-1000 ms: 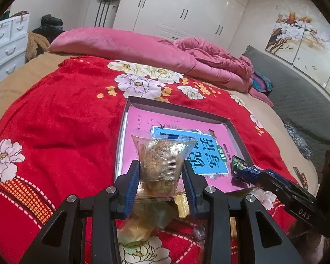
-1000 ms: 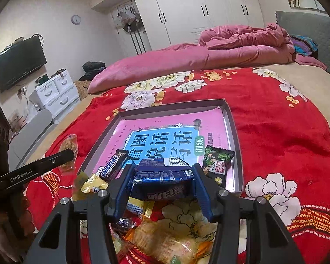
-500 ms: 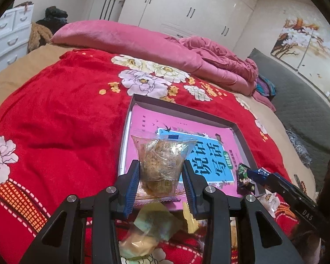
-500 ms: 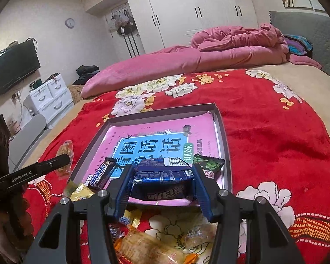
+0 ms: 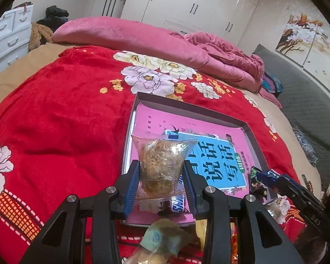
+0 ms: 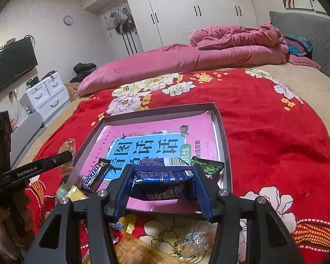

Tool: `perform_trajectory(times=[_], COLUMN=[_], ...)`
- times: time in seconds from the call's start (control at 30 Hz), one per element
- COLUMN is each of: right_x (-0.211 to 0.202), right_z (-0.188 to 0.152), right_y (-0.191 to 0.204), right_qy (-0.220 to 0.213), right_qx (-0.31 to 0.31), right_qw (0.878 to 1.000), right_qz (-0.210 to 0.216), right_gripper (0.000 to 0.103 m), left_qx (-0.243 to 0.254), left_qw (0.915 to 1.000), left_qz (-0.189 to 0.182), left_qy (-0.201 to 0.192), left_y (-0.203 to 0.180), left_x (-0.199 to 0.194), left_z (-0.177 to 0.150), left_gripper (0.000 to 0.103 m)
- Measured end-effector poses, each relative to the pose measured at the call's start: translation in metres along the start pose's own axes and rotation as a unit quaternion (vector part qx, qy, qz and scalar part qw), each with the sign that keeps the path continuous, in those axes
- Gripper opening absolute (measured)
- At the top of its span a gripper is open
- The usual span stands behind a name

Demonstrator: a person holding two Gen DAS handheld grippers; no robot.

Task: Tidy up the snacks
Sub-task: 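Lift and carry the blue packet over the tray while the left tool carries the pastry bag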

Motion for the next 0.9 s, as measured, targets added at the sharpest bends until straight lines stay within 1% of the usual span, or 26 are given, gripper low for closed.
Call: perform_trajectory(times=[0.2,0.57,0.83,0.9], right_x=[0.005,0.01,0.018,0.02], right_z=[0.001,0.002,0.0,0.0], right_y=[-0.001,-0.001,-0.001,0.0], right_qy=[0.003,0.007,0.018,0.021], right_qx=[0.002,-0.002,-0.006,-0.006], right_qw=[1.0,1.0,1.0,1.0], right_qz=[-0.003,-0.008,-0.015,-0.016], right_gripper=[0.053,0.053,0.053,0.053], left_qx=[-0.004,0.006,0.008,0.009], left_qw=[0.9998,0.9995,0.9986,0.9987], left_qz=[0.014,0.018,0.03,0.03], left_qy=[0.012,0.024,0.042,0.041], left_y=[0.003,-0.001,0.0,-0.002], left_x=[0.014,0.021,0.031,0.031], left_z=[0.0,-0.004,-0.007,-0.006], left_gripper=[0.039,0.04,0.04,0.04])
Point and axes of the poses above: each gripper's, at about its wrist camera, not at the fingertips, and x roughly the way its jaws point, y to its left, z to its top, the point moved 1 cm from there along x, roughly the way its jaws point, and after that the axes turned 12 degrees about -x, right-handed, at the moved point
